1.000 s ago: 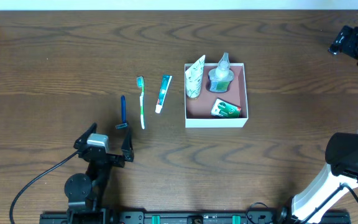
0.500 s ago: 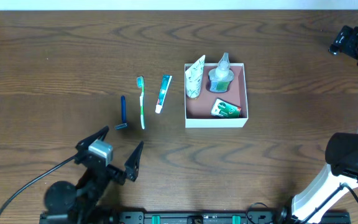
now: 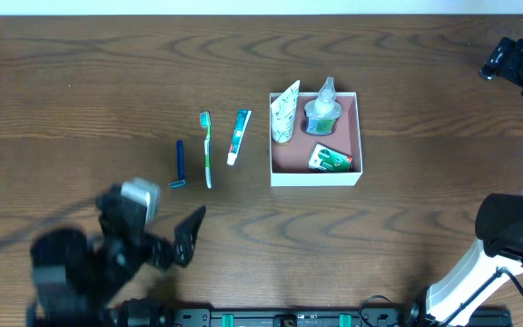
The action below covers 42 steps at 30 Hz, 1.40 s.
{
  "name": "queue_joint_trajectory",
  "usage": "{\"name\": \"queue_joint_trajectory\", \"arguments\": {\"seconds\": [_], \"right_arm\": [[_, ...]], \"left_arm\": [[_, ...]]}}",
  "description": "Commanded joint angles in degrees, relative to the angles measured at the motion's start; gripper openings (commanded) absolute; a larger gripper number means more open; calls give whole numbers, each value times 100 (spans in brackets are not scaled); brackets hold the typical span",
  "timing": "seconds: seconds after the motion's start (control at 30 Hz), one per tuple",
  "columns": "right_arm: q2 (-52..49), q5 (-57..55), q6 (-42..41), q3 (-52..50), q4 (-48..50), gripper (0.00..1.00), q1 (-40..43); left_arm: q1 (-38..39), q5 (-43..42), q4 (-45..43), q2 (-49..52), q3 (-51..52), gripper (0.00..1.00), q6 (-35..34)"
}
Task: Pack container
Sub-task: 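Reach the left gripper to the blue razor on the table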
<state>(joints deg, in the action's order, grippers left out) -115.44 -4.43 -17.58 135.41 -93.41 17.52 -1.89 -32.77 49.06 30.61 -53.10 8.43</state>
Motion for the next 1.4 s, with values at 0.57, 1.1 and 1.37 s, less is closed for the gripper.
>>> {"name": "queue_joint_trajectory", "arguments": {"seconds": [0.57,1.1,1.37], "right_arm": [[131,-4,-81,55,-7,99,26],[131,-4,-81,55,-9,99,26],[131,-4,-81,55,-7,99,11]], "left_arm": [[-28,2260,1462,5517,-2428,98,-1353],[-28,2662,752,7320,-2428,98,-1773],[-28,2857,610,7733,-2428,98,-1773]]}}
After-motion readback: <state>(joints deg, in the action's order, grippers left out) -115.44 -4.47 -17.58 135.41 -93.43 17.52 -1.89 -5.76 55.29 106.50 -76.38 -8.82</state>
